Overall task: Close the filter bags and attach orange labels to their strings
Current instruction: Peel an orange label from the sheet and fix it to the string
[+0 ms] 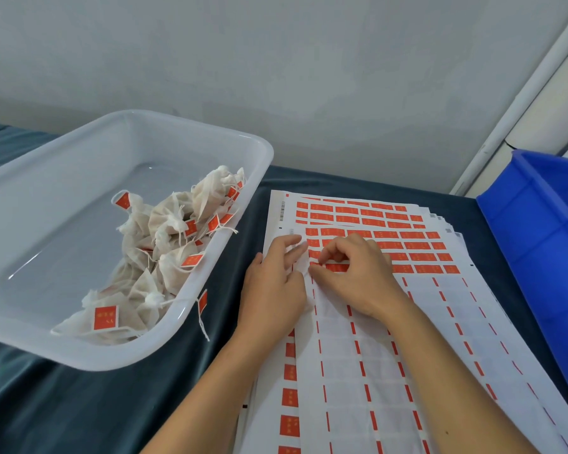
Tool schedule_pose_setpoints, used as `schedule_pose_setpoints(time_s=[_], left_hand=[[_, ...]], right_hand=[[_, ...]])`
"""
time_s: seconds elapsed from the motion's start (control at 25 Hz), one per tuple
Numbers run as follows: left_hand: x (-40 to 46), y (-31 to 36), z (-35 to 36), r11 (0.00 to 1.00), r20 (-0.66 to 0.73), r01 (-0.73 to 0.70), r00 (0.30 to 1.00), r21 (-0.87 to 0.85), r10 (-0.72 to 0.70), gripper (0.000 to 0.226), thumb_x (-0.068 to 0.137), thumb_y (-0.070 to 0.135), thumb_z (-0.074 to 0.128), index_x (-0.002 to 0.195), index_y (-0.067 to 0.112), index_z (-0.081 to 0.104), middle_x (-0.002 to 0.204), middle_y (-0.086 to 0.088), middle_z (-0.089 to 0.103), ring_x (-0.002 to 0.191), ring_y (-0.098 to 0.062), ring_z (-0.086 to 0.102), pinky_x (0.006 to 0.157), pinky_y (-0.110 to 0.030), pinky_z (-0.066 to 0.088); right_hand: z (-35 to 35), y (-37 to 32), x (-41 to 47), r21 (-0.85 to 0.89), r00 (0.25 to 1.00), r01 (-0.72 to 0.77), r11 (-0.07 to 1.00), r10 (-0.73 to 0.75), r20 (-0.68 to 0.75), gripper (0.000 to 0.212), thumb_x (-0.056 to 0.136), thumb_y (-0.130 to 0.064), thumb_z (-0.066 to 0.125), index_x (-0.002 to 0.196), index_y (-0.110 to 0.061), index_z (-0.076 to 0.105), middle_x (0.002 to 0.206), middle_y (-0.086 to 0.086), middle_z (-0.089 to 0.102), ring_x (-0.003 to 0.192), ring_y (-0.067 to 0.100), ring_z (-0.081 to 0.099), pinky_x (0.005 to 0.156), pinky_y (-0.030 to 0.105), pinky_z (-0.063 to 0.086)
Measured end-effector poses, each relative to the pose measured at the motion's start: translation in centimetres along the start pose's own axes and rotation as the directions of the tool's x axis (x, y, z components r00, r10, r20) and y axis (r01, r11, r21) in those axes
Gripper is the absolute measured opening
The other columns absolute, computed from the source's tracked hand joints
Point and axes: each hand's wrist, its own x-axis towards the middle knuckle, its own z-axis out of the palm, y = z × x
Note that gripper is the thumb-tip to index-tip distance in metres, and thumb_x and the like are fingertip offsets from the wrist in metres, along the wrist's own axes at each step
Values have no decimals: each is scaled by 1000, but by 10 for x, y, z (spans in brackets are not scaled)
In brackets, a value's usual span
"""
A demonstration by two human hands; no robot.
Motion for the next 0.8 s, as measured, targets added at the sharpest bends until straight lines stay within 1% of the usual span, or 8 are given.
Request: schedule_pose_setpoints(time_s=[0.04,0.12,0.24,0.32,0.48,0.6,0.68,0.8], left_hand=[[0,0,0,1000,-40,5,999,-10,-5,55,100,12,56,130,57,45,126,43,53,140,-1,47,118,-34,40],[-1,0,2,997,-140,-10,990,77,21,51,97,19,62,131,54,46,128,39,50,128,4,48,106,-22,41],[-1,-1,8,963,-221,0,973,270,62,45,95,38,69,135,48,49,142,24,47,130,-1,48,104,-22,36],[-3,-1,10,954,-209,-22,974,299,88,45,95,42,70,136,47,51,142,23,50,129,-3,51,104,-23,36],[-5,6,6,987,-168,-40,984,155,66,44,95,33,72,132,51,54,133,29,56,116,7,57,100,-21,45],[-6,15,1,1000,-171,-20,985,3,20,45,94,27,75,124,54,56,114,37,62,101,23,57,97,-20,52],[-5,20,-2,994,-183,-69,982,-83,53,47,92,23,79,120,55,57,109,37,64,100,21,61,84,-14,57],[-2,29,-5,969,-146,-89,988,-231,56,54,89,20,82,118,58,57,110,42,62,90,9,71,61,-8,55]], right_hand=[[2,-1,-1,-7,1000,-5,1000,5,-17,20,84,-60,72,84,-43,61,100,-27,56,98,9,55,98,45,51],[5,-3,-2,-10,999,-4,1000,3,-48,19,85,-56,73,84,-41,62,100,-25,59,96,9,57,99,43,50],[8,0,-3,46,996,14,999,-10,-87,15,87,-47,76,86,-38,64,93,-25,62,90,7,60,96,38,51],[7,3,-5,131,992,12,991,5,-124,12,90,-35,76,87,-37,64,89,-24,64,85,6,63,90,35,57],[5,8,-11,317,978,31,948,36,-203,14,95,-27,73,89,-37,65,88,-24,66,91,-8,62,70,11,55],[5,8,-13,412,981,47,910,36,-191,10,95,-29,73,92,-37,67,89,-27,67,95,-9,62,67,4,51],[3,6,-13,450,984,59,891,25,-179,7,95,-33,74,96,-37,68,94,-31,66,95,-8,63,70,4,51],[2,7,-13,461,984,91,883,-9,-178,6,95,-34,74,98,-36,69,94,-29,67,93,-5,64,71,5,52]])
